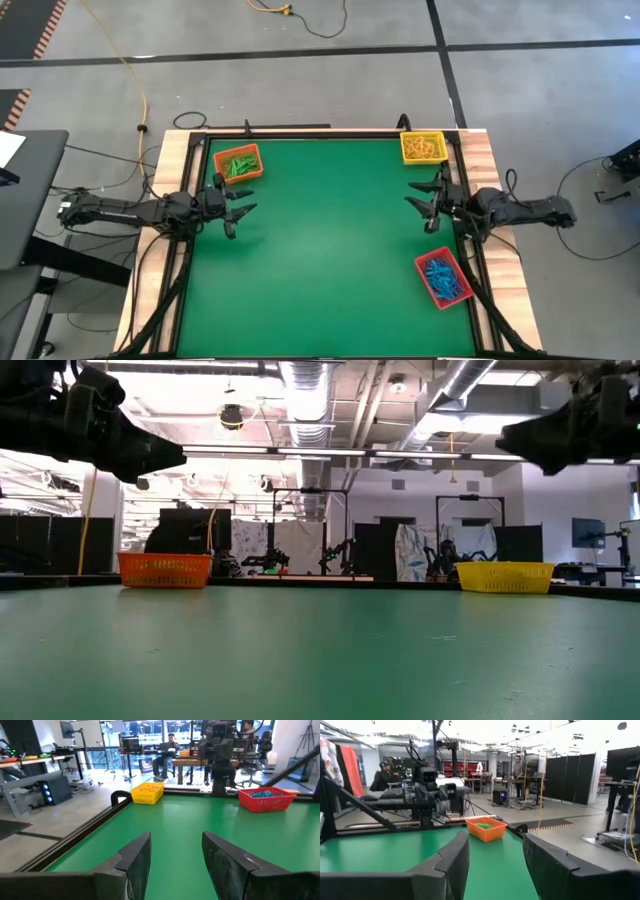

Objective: Sort rubber bands into baskets
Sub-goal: Return to Home Position

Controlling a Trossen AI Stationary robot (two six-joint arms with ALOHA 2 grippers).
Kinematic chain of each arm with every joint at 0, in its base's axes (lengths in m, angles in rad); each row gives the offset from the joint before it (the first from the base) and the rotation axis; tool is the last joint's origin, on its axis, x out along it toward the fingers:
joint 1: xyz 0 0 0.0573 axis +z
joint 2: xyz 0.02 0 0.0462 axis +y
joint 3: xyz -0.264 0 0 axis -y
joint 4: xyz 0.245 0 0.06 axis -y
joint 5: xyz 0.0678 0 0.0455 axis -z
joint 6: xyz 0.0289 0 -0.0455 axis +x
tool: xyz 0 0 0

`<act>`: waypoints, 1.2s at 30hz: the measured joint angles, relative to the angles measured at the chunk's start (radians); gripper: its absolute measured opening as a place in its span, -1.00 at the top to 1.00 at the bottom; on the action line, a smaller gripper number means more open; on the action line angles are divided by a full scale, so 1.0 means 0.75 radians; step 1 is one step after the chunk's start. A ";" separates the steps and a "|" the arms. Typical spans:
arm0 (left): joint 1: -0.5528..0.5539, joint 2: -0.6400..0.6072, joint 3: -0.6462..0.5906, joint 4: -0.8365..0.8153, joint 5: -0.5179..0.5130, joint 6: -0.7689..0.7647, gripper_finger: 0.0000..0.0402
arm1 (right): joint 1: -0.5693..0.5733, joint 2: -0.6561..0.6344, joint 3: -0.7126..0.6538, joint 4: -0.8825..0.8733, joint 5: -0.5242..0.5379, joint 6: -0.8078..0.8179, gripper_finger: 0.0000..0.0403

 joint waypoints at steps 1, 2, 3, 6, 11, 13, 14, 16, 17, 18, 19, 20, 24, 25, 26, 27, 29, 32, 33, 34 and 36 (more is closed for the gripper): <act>-0.005 0.000 -0.001 -0.004 -0.001 0.005 0.17 | -0.006 0.000 -0.019 0.013 0.000 0.002 -0.04; -0.009 0.000 -0.004 -0.003 -0.001 0.009 0.17 | -0.014 0.000 -0.035 0.023 -0.001 0.005 -0.03; -0.012 0.000 -0.008 -0.003 -0.008 0.010 0.17 | -0.023 0.002 -0.039 0.026 -0.002 0.012 -0.01; -0.012 -0.001 -0.032 0.008 -0.020 0.011 0.17 | -0.054 0.000 -0.039 0.003 -0.010 0.034 0.02; -0.012 -0.021 -0.071 0.031 -0.025 0.042 0.17 | -0.115 0.000 -0.039 -0.010 -0.036 0.035 0.06; -0.012 -0.024 -0.071 0.038 -0.026 0.066 0.17 | -0.136 0.000 -0.039 -0.017 -0.036 0.047 0.06; -0.012 -0.025 -0.071 0.047 -0.025 0.080 0.17 | -0.146 0.000 -0.039 -0.024 -0.035 0.053 0.06; -0.012 -0.038 -0.071 0.051 -0.025 0.101 0.17 | -0.167 0.001 -0.039 -0.057 -0.035 0.085 0.06; -0.012 -0.042 -0.071 0.054 -0.025 0.106 0.17 | -0.175 0.001 -0.040 -0.079 -0.036 0.111 0.06; -0.012 -0.044 -0.072 0.054 -0.025 0.110 0.17 | -0.182 0.002 -0.040 -0.080 -0.036 0.139 0.06; -0.012 -0.044 -0.072 0.056 -0.025 0.110 0.17 | -0.189 0.010 -0.040 -0.080 -0.036 0.172 0.06; -0.012 -0.043 -0.072 0.054 -0.025 0.107 0.17 | -0.195 0.018 -0.040 -0.081 -0.036 0.208 0.06; -0.012 -0.042 -0.072 0.016 -0.025 0.098 0.17 | -0.196 0.043 -0.040 -0.083 -0.036 0.321 0.06; -0.012 -0.042 -0.072 0.007 -0.024 0.086 0.17 | -0.196 0.046 -0.040 -0.084 -0.037 0.325 0.06; -0.012 -0.042 -0.072 0.000 -0.024 0.074 0.17 | -0.196 0.049 -0.040 -0.084 -0.037 0.325 0.06; -0.012 -0.042 -0.072 -0.009 -0.024 0.057 0.17 | -0.195 0.049 -0.040 -0.084 -0.037 0.325 0.06; -0.012 -0.042 -0.072 -0.030 -0.024 0.035 0.17 | -0.195 0.050 -0.041 -0.085 -0.037 0.325 0.06; -0.012 -0.042 -0.073 -0.055 -0.024 0.033 0.17 | -0.195 0.050 -0.041 -0.087 -0.037 0.328 0.06; -0.012 -0.042 -0.073 -0.059 -0.024 0.033 0.17 | -0.195 0.050 -0.041 -0.087 -0.037 0.328 0.06; -0.012 -0.042 -0.073 -0.069 -0.024 0.028 0.17 | -0.195 0.050 -0.041 -0.088 -0.037 0.328 0.06; -0.012 -0.042 -0.073 -0.090 -0.023 0.012 0.17 | -0.195 0.050 -0.041 -0.089 -0.037 0.329 0.06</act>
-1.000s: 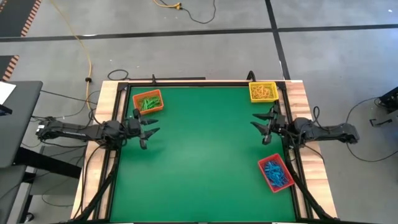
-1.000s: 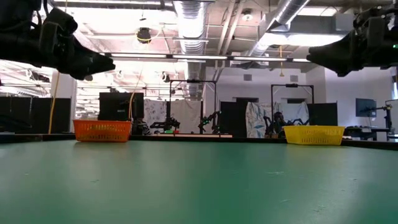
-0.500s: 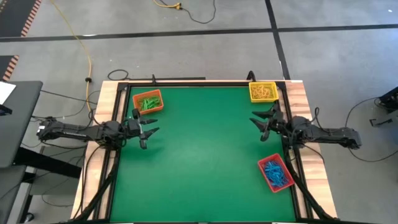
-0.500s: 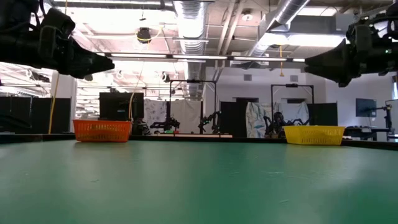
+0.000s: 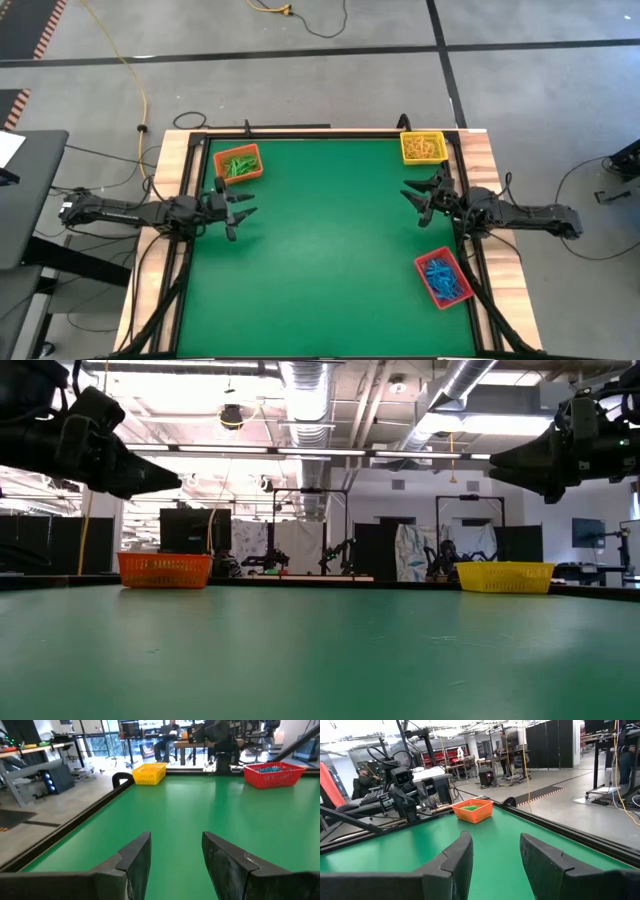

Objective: Sort rubber bands into baskets
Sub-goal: Return to Home Position

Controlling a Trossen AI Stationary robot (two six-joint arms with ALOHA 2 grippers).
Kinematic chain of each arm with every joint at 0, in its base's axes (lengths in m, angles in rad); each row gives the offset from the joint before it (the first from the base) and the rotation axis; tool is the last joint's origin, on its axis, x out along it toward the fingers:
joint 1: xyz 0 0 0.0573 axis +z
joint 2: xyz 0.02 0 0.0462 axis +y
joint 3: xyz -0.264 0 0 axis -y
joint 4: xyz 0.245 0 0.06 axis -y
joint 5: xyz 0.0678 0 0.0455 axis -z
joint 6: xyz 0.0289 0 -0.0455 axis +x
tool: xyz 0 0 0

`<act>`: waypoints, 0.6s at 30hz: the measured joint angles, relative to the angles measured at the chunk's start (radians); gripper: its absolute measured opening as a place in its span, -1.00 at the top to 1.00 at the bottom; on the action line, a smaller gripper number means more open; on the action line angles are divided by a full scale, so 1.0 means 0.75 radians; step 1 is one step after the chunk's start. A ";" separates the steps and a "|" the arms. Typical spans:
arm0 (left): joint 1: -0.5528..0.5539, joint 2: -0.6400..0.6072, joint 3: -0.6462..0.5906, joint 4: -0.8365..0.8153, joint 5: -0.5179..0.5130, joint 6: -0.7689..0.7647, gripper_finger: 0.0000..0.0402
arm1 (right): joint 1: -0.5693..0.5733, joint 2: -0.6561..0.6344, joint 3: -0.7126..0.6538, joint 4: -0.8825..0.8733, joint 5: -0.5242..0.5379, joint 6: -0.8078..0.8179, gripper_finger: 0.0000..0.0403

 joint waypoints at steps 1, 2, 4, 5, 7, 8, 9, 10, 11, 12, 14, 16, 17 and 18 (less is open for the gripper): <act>0.000 0.000 0.000 -0.007 0.001 -0.001 0.17 | 0.000 0.000 0.000 0.000 0.000 0.005 0.06; 0.000 -0.001 -0.001 -0.019 0.001 -0.001 0.17 | 0.000 0.000 0.000 -0.001 0.000 0.010 0.06; 0.000 0.000 -0.001 -0.057 0.002 -0.011 0.17 | 0.000 0.000 0.000 -0.002 0.000 0.010 0.06; 0.000 0.000 -0.001 -0.072 0.002 -0.019 0.17 | 0.000 0.000 0.000 -0.002 0.000 0.010 0.06; 0.000 0.003 -0.001 -0.071 0.002 -0.024 0.17 | 0.000 0.000 -0.001 -0.003 0.000 0.010 0.06; 0.000 0.003 -0.001 -0.072 0.002 -0.023 0.17 | 0.000 0.000 -0.001 -0.003 0.000 0.010 0.06; 0.000 0.003 -0.001 -0.072 0.002 -0.015 0.17 | 0.000 0.000 -0.001 -0.003 0.000 0.010 0.06; 0.000 0.003 -0.001 -0.072 0.002 -0.009 0.17 | 0.000 0.000 -0.001 -0.003 0.000 0.010 0.06; 0.000 0.003 -0.001 -0.072 0.002 -0.002 0.17 | 0.000 0.000 -0.001 -0.004 0.000 0.010 0.06; 0.000 0.003 -0.001 -0.072 0.003 -0.001 0.17 | 0.000 0.000 -0.001 -0.004 0.000 0.010 0.06; 0.000 0.003 -0.001 -0.072 0.002 -0.004 0.17 | 0.000 0.000 -0.001 -0.004 0.000 0.010 0.06; 0.000 0.003 -0.001 -0.072 0.002 -0.003 0.17 | 0.000 0.000 -0.001 -0.004 0.000 0.010 0.06; 0.000 0.003 -0.001 -0.072 0.002 -0.001 0.17 | 0.000 0.000 -0.001 -0.004 0.000 0.010 0.06; 0.000 0.003 -0.001 -0.072 0.002 0.003 0.17 | 0.000 0.000 -0.001 -0.004 0.000 0.010 0.06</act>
